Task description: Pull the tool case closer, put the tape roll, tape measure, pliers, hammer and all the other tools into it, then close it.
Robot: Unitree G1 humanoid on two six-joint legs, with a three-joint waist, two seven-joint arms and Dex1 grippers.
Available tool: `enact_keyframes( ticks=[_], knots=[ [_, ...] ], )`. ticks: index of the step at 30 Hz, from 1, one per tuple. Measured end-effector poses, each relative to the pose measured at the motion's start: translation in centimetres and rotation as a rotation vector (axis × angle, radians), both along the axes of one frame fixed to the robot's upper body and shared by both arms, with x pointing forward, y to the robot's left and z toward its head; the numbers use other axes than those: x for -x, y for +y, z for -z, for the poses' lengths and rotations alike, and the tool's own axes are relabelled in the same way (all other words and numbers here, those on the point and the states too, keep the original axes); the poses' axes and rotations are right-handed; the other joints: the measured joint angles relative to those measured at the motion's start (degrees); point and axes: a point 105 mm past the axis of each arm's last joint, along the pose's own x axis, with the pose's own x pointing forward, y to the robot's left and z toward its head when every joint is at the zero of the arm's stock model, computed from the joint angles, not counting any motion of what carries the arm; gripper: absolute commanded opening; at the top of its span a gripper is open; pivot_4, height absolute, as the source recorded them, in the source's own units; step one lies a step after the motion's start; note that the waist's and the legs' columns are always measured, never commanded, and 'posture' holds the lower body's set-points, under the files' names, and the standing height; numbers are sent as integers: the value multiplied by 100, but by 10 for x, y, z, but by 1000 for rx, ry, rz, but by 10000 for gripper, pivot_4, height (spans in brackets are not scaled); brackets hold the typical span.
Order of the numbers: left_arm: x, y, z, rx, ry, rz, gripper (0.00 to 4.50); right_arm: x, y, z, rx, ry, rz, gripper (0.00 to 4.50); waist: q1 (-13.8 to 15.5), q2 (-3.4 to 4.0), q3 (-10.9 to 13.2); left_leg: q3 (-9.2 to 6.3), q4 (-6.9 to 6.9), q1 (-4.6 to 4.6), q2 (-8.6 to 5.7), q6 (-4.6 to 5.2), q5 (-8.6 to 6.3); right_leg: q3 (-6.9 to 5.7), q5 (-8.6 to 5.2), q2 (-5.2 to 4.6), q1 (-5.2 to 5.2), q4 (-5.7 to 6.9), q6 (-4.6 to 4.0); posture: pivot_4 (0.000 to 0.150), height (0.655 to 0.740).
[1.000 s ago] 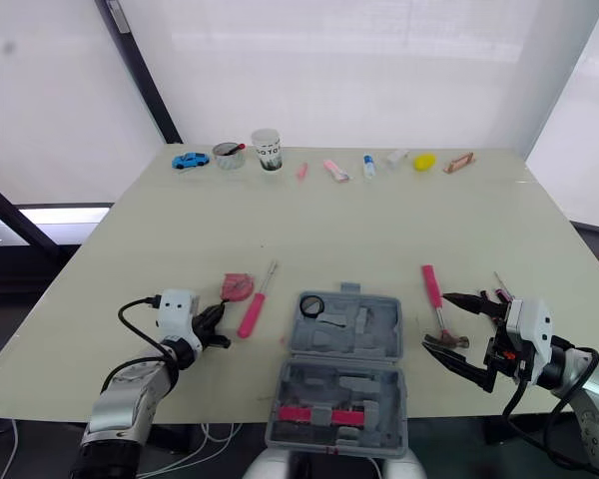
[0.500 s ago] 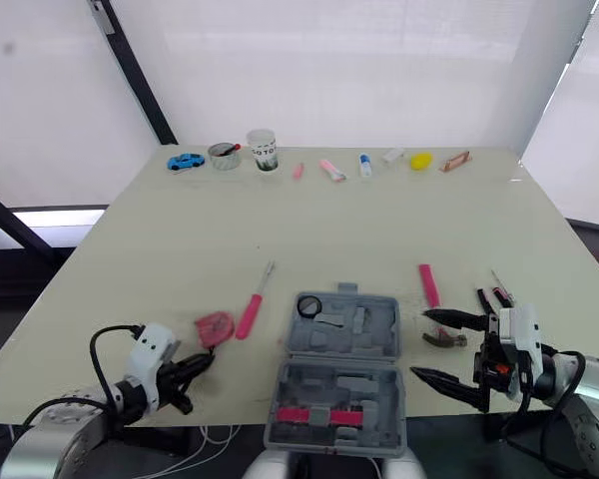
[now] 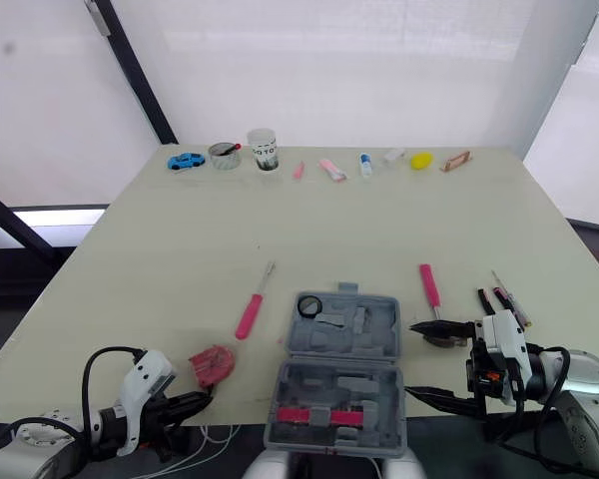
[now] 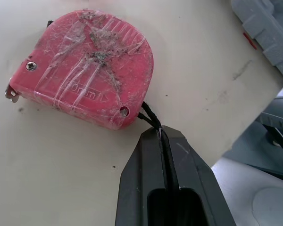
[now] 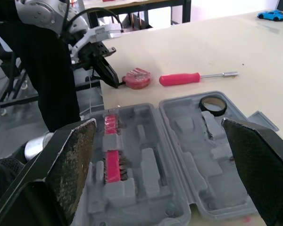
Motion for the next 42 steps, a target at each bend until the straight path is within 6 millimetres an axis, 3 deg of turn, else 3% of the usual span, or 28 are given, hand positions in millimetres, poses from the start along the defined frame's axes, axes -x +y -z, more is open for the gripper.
enact_keyframes(
  ticks=[1, 2, 4, 11, 14, 19, 23, 42],
  knots=[
    [2, 0, 0, 0, 11, 12, 218, 0, 0, 0, 0, -1, 0, 45000, 0, 0, 1, 1, 0, 0, 0, 0, 0, 0, 0, 0, 0, 0, 0, 1500, 7400],
    [5, 0, 0, 2, 25, 19, 5473, 0, 0, 0, 0, -1, 0, 45000, -1, 0, 1, 1, 0, 0, 0, 0, 0, 0, 0, 0, -1, 0, 0, 1500, 7400],
    [11, -2, -2, 12, 48, 47, 11193, 0, 0, 0, 0, -2, 1, 45000, -3, -1, 2, 1, 0, 0, 2, 0, 0, 0, 0, 0, -2, 0, 0, 1500, 7400],
    [19, 3, -24, -60, 61, 180, 44679, -1, 1, 0, -4, -11, 8, 45000, 14, 1, 9, 2, 0, -1, 4, 0, 0, -2, 0, -1, -7, -2, 0, 1500, 7400],
    [14, -1, -37, -83, 1, 226, 44679, -2, 1, 0, -3, -13, 9, 45000, 25, 4, 11, 4, 0, -4, 3, -1, 0, -1, 0, -3, -6, -4, 0, 1500, 7400],
    [-12, -1, -50, -126, -184, 207, 44679, -3, 1, 1, -2, -15, 24, 45000, 72, 5, 13, 3, -2, -5, 2, 0, 0, -2, 0, 6, -7, -3, -1, 1500, 7400],
    [-20, 8, -44, -186, -205, 200, 44679, -4, 1, 1, -4, -15, 31, 45000, 78, 5, 14, 6, -2, -6, 1, 0, 0, -1, 0, 6, -6, -4, 0, 1500, 7400],
    [-48, -8, -7, -151, -214, 240, 44679, -7, 2, -2, -11, -28, 60, 45000, 82, 0, 18, 4, -1, -6, -13, 0, 0, -1, 1, 10, -5, -2, 1, 1500, 7400]
  ],
)
